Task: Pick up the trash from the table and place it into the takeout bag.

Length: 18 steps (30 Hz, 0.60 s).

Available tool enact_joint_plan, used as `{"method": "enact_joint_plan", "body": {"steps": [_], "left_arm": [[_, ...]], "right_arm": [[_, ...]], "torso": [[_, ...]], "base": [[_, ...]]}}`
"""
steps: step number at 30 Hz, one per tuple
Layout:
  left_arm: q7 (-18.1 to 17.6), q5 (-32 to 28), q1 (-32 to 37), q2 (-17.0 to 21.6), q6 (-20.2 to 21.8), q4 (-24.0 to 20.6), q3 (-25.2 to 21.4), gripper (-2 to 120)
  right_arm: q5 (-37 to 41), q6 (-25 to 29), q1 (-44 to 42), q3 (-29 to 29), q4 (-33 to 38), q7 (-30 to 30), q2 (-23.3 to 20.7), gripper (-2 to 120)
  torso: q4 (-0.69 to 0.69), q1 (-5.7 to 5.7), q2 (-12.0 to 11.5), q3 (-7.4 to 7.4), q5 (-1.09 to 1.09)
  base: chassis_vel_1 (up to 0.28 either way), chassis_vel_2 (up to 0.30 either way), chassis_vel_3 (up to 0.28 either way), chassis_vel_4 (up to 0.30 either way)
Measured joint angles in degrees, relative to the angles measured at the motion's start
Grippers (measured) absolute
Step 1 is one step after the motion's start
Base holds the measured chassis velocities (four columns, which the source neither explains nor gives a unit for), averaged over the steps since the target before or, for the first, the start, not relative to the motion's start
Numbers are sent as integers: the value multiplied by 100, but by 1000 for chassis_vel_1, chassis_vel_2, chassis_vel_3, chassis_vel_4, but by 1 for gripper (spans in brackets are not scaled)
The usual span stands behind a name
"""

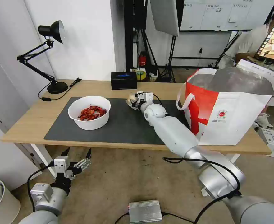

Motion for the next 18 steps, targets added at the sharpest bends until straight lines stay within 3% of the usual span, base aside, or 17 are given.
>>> {"method": "enact_joint_plan", "body": {"steps": [10, 18], "left_arm": [[-8, -34, -3, 84, -3, -49, -2, 100], [-17, -64, -106, 134, 10, 36, 91, 100]], "right_arm": [[257, -270, -601, -12, 2119, 880, -1052, 4], [308, -563, -724, 17, 3341, 1486, -1515, 4]], "torso": [[-1, 0, 0, 0, 0], [0, -1, 0, 0, 0]], "base": [[0, 0, 0, 0], [0, 0, 0, 0]]}}
